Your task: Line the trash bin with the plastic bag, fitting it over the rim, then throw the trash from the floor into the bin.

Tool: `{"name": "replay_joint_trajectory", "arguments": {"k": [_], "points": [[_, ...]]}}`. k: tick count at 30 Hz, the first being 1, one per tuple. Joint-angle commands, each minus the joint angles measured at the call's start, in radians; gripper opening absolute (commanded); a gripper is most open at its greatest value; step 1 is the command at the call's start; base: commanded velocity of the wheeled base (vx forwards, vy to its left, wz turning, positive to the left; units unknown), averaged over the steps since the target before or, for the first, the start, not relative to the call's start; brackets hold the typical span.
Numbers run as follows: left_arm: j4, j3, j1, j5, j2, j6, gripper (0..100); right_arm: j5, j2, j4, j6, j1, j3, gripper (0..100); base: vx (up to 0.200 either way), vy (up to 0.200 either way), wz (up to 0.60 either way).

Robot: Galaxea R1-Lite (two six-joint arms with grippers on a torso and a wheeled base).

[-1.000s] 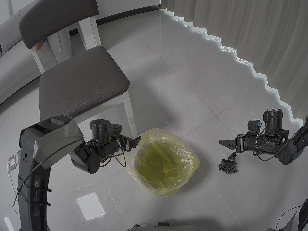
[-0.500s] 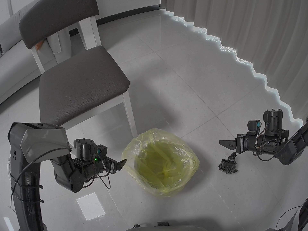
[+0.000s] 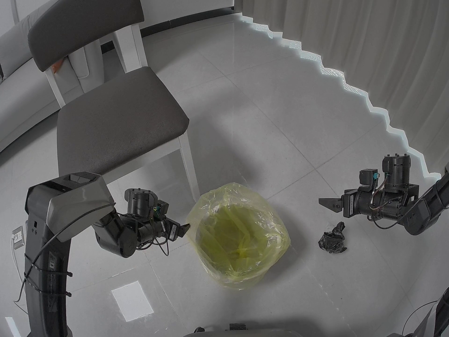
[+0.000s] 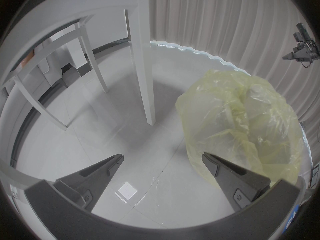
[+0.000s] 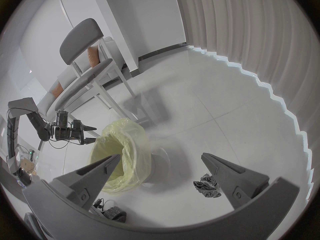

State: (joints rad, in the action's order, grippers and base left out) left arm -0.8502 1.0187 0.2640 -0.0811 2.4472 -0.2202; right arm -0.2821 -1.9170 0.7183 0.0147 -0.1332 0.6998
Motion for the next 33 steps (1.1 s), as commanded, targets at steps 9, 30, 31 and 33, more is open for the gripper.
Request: {"name": "replay_joint_trajectory", "arguments": {"k": [9,30,31,33], "points": [[0.011,0.020,0.001,0.001,-0.039,0.005,100,0.000,-0.088,-0.002,-0.013,0.015,0.050,100,0.000,0.000,0.00],[-0.365,-0.534,-0.019,-0.005,-0.396,0.070,100,0.006,-0.508,-0.269,-0.355,0.225,0.394,100,0.000,0.000,0.00],[-0.379,-0.548,-0.019,-0.005,-0.401,0.070,100,0.009,-0.516,-0.292,-0.372,0.230,0.411,100,0.000,0.000,0.00],[-0.421,-0.589,-0.025,-0.005,-0.406,0.071,100,0.012,-0.537,-0.347,-0.391,0.231,0.457,100,0.000,0.000,0.00]]}}
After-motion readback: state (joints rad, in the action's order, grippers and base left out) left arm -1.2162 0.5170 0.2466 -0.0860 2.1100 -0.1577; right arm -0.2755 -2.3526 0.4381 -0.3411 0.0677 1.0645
